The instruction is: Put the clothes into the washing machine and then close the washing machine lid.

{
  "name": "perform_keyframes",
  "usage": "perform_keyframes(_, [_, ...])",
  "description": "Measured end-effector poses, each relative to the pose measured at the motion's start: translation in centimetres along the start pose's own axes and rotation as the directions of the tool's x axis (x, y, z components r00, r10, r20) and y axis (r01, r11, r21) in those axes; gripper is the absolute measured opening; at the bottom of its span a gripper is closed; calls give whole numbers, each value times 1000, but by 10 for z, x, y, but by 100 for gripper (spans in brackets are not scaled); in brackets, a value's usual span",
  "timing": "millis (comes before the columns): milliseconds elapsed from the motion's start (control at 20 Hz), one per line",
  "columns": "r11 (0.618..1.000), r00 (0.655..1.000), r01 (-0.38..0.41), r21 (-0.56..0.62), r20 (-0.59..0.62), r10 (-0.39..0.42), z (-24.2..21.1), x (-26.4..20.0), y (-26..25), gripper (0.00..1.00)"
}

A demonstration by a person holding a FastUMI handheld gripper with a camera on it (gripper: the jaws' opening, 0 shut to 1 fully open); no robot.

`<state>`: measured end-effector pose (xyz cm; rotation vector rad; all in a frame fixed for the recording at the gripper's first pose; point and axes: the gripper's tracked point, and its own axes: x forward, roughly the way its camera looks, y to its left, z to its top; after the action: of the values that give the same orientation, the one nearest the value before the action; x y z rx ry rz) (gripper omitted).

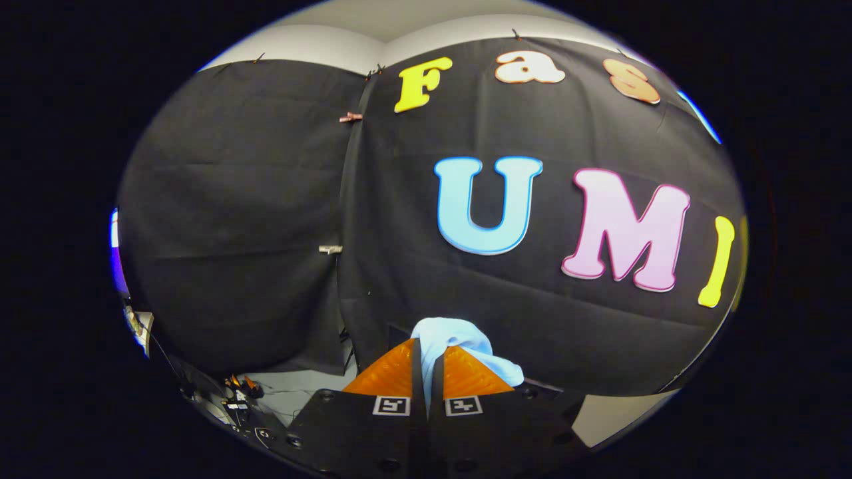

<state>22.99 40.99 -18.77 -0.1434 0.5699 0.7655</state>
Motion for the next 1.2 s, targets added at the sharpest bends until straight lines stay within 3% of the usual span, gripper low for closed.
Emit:
perform_keyframes(400, [997, 960, -76, 28, -267, 81, -121, 72, 9, 5])
perform_keyframes(700, [997, 888, -51, 55, -454, 70, -203, 87, -7, 5])
perform_keyframes(1150, [992, 801, -25, 127, -591, 96, -246, 81, -5, 6])
perform_keyframes(1200, [990, 801, -22, 141, -590, 102, -243, 79, -6, 11])
